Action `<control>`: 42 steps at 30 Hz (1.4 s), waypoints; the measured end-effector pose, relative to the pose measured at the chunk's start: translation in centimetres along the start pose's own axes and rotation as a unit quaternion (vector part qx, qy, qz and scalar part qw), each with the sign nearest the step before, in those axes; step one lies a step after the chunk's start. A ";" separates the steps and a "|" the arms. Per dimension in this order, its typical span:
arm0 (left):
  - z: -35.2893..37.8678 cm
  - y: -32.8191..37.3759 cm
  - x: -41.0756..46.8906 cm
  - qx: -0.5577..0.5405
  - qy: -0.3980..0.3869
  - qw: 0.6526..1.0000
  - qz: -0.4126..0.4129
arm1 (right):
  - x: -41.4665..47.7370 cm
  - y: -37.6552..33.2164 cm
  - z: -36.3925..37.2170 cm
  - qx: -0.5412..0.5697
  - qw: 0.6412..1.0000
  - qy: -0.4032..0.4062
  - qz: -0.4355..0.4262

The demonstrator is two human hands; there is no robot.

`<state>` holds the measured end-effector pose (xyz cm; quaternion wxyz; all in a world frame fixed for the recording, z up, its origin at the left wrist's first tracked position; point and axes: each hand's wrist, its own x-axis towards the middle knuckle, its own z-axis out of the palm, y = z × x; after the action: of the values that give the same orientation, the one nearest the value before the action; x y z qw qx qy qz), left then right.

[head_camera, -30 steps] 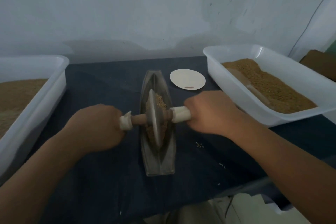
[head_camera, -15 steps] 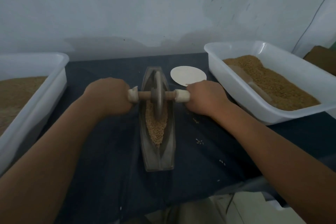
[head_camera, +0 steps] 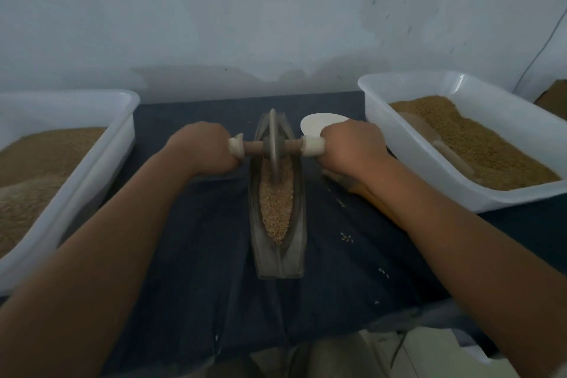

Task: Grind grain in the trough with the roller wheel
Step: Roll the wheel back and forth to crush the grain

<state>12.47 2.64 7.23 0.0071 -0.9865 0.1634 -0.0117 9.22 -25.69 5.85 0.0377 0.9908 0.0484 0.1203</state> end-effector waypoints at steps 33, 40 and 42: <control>-0.3 1.3 0.2 0.066 0.114 0.991 -0.023 | -1.6 -0.1 1.4 0.033 0.998 0.032 0.047; 0.0 0.0 -7.3 0.002 -0.059 0.994 0.091 | -9.5 1.0 -0.4 0.008 0.995 0.071 -0.069; 0.3 0.0 -8.1 0.006 -0.041 0.992 0.115 | -11.1 1.2 -0.2 0.046 0.994 0.073 -0.074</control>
<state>4.86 5.25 6.77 0.0211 -0.9607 0.2753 0.0289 -1.46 -28.02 3.59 -0.0025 0.9738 0.1293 0.1872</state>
